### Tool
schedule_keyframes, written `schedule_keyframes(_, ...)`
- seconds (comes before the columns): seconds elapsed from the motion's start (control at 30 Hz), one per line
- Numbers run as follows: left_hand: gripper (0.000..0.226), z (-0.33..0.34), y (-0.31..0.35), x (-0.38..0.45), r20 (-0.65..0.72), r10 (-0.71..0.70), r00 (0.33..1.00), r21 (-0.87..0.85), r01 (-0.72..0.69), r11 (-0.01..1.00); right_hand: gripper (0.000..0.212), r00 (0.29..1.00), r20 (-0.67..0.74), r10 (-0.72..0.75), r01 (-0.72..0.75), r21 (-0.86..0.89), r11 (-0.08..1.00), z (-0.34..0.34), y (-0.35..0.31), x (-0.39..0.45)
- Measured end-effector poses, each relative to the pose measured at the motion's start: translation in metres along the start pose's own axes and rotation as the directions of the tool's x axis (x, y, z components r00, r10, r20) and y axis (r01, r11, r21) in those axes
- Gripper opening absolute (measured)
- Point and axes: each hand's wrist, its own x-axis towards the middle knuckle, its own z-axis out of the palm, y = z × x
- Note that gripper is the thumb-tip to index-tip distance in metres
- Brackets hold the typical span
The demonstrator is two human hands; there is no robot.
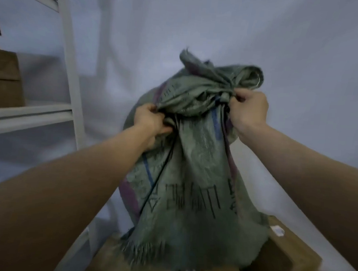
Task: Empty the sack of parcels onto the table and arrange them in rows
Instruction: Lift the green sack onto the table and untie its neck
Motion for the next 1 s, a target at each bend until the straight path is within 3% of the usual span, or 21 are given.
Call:
schedule_keyframes(0.1,0.025,-0.005,-0.011,-0.005,0.007,-0.112,0.994,0.063,0.111,0.992,0.023,0.999,0.025,0.037,-0.035,-0.085,0.996,0.002,0.014,-0.008)
schedule_keyframes(0.3,0.028,0.005,0.016,0.014,-0.033,0.115,0.993,-0.053,-0.116,0.992,0.020,0.996,-0.078,-0.044,0.052,0.104,0.993,0.014,-0.013,0.014)
schedule_keyframes(0.43,0.025,-0.010,-0.008,0.003,0.013,-0.064,0.998,0.198,0.060,0.978,0.021,0.998,0.016,0.068,-0.067,-0.035,0.997,0.011,0.010,-0.002)
schedule_keyframes(0.53,0.023,-0.016,-0.007,-0.001,0.018,-0.083,0.996,0.196,0.078,0.977,0.023,0.992,0.022,0.124,-0.123,-0.026,0.992,0.016,0.015,-0.007)
schedule_keyframes(0.7,0.025,-0.003,0.037,0.014,-0.010,0.161,0.987,-0.077,-0.161,0.984,0.031,0.995,-0.096,-0.020,0.033,0.133,0.991,0.025,-0.033,0.020)
schedule_keyframes(0.8,0.025,-0.009,0.035,0.016,-0.007,0.239,0.971,-0.064,-0.239,0.969,0.027,0.988,-0.122,-0.096,0.118,0.182,0.976,0.026,-0.034,0.018)
schedule_keyframes(0.87,0.022,-0.021,0.014,0.010,0.005,0.122,0.992,0.103,-0.122,0.987,0.025,0.993,-0.053,-0.104,0.107,0.049,0.993,0.027,-0.018,0.006)
schedule_keyframes(0.93,0.014,-0.036,-0.003,0.004,0.072,-0.098,0.993,0.359,0.066,0.931,0.021,0.999,0.022,-0.032,0.034,-0.080,0.996,0.027,0.004,-0.006)
schedule_keyframes(1.0,0.032,-0.052,-0.010,0.004,0.159,-0.267,0.951,0.533,0.145,0.834,0.021,0.998,0.032,0.052,-0.048,-0.108,0.993,0.024,0.021,-0.012)
